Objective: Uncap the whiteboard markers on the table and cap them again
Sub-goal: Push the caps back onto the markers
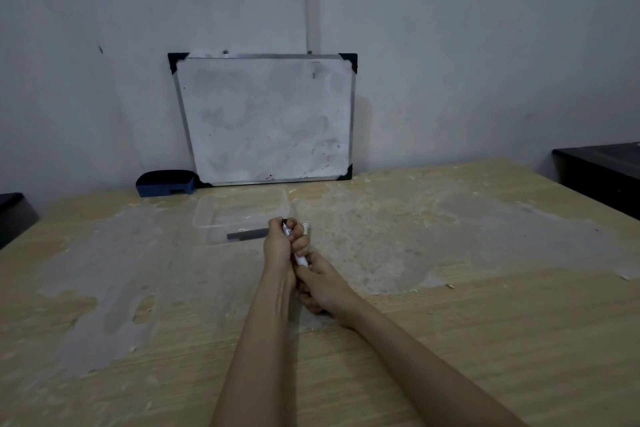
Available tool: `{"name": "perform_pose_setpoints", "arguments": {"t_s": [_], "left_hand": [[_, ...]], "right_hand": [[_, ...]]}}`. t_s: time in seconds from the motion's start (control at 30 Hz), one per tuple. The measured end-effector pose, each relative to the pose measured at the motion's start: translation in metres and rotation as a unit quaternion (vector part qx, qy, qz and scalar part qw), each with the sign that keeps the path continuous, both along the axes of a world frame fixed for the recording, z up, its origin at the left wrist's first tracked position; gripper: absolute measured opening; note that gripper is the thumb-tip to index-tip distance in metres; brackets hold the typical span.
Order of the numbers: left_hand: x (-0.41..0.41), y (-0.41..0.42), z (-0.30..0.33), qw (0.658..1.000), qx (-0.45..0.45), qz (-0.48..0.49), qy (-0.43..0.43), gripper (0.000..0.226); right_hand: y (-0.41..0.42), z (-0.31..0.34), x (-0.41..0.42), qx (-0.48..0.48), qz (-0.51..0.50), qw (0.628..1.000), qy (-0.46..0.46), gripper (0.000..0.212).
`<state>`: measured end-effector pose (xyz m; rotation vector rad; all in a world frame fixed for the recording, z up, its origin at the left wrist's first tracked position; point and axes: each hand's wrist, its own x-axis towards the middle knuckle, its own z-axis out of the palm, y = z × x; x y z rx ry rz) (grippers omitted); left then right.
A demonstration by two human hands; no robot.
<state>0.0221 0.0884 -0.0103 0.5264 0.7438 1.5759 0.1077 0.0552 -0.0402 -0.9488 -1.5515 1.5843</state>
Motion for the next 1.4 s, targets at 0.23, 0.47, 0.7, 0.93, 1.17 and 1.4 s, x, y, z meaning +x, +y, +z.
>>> {"name": "perform_pose_setpoints", "arguments": {"t_s": [0.23,0.47,0.7,0.93,1.17,1.4], "left_hand": [[0.001,-0.003,0.001,1.0,0.006,0.0,-0.021,0.039],[0.002,-0.002,0.003,1.0,-0.005,-0.011,-0.02,0.044],[0.001,-0.004,0.003,1.0,-0.006,-0.005,-0.019,0.041],[0.001,-0.005,0.004,1.0,-0.008,0.001,-0.019,0.039],[0.0,-0.001,-0.003,0.999,-0.01,0.029,-0.009,0.042],[-0.007,-0.011,-0.006,0.987,-0.067,0.126,0.08,0.068]], "right_hand": [[0.0,0.0,0.001,0.004,0.002,1.0,-0.003,0.024],[0.0,-0.001,0.001,0.024,-0.008,0.999,-0.022,0.021],[0.0,-0.001,0.001,0.024,-0.001,0.999,-0.029,0.017],[-0.002,0.002,0.001,0.023,-0.003,0.999,-0.032,0.02],[-0.003,0.005,0.002,-0.006,0.004,1.0,-0.02,0.019],[0.007,0.033,0.015,-0.081,-0.049,0.995,-0.015,0.036]]}}
